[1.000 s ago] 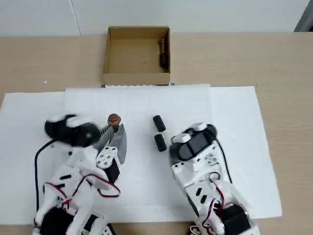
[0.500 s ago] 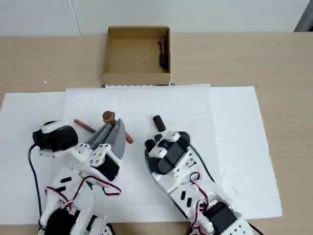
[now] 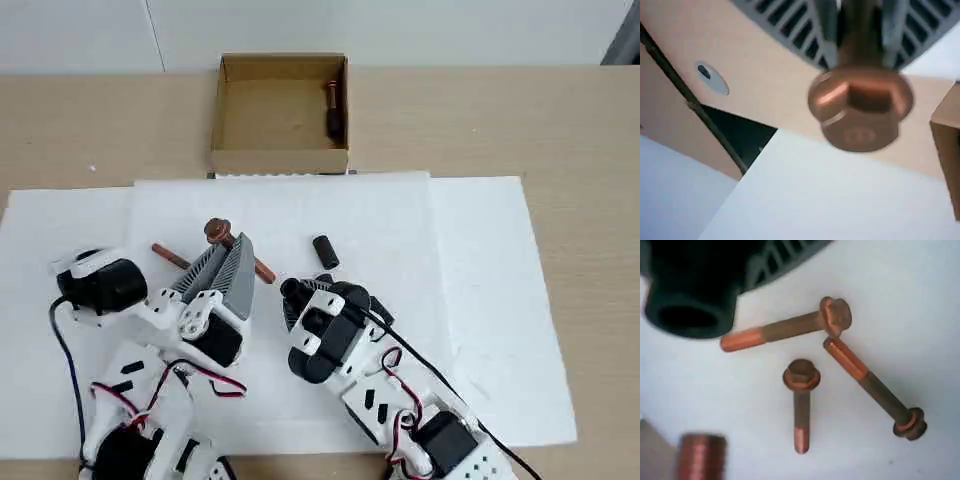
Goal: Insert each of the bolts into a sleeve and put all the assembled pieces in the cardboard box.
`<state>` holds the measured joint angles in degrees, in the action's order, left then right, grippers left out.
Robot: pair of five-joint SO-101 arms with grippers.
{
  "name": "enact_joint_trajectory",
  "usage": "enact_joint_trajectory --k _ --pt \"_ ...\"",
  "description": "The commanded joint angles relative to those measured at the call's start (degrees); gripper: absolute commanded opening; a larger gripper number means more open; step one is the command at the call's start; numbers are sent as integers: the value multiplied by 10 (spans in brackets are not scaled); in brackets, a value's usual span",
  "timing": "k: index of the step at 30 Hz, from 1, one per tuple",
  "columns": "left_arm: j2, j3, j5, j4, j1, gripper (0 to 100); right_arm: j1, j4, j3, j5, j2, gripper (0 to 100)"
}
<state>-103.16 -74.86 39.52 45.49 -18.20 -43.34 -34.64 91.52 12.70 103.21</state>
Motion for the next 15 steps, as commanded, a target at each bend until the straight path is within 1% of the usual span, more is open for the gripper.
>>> enact_joint_trajectory --k 1,5,9,11,15 --pt "-5 -11 3 -18 -2 7 -7 15 -9 8 2 3" --pt "-5 -19 3 -19 -2 7 -7 15 -9 8 2 3" --pt "-5 -25 4 -19 -30 7 -7 15 -9 8 2 3" --pt "-5 -25 18 -20 -39 7 -7 15 -9 8 2 3" --pt "-5 -37 21 -42 -38 7 -7 15 -9 8 2 3"
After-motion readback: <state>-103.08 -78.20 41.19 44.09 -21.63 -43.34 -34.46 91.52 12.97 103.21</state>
